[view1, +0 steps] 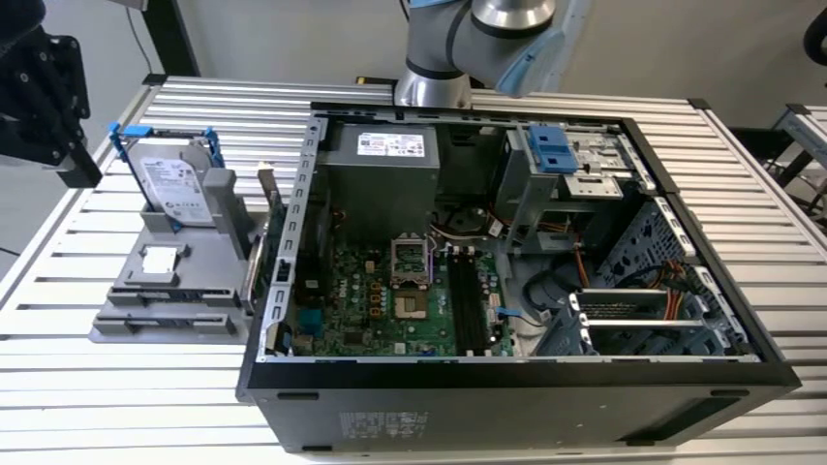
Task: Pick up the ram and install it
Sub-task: 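Pick up the ram and move it above insertion slot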
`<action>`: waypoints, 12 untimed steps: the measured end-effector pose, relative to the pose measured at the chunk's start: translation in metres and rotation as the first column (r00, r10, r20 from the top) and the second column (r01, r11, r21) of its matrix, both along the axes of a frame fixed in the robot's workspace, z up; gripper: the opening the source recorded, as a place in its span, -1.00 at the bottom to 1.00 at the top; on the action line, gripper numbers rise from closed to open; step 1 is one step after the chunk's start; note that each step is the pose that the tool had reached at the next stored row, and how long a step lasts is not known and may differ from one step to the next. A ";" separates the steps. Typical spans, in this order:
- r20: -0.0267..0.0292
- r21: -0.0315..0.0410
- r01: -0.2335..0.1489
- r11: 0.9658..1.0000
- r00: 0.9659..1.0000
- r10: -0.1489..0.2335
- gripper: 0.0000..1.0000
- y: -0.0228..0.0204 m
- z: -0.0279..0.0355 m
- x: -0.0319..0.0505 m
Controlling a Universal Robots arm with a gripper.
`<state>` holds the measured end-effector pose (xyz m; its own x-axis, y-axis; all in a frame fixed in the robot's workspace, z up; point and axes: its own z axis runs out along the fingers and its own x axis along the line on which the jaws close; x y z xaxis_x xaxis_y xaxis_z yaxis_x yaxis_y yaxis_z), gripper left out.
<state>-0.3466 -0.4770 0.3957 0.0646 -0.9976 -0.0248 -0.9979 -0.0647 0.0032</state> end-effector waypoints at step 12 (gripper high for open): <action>0.000 0.001 0.000 1.000 1.000 0.000 1.00 -0.0001 -0.0004 0.0000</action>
<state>-0.3466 -0.4771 0.3953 0.0647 -0.9976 -0.0254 -0.9979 -0.0648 0.0032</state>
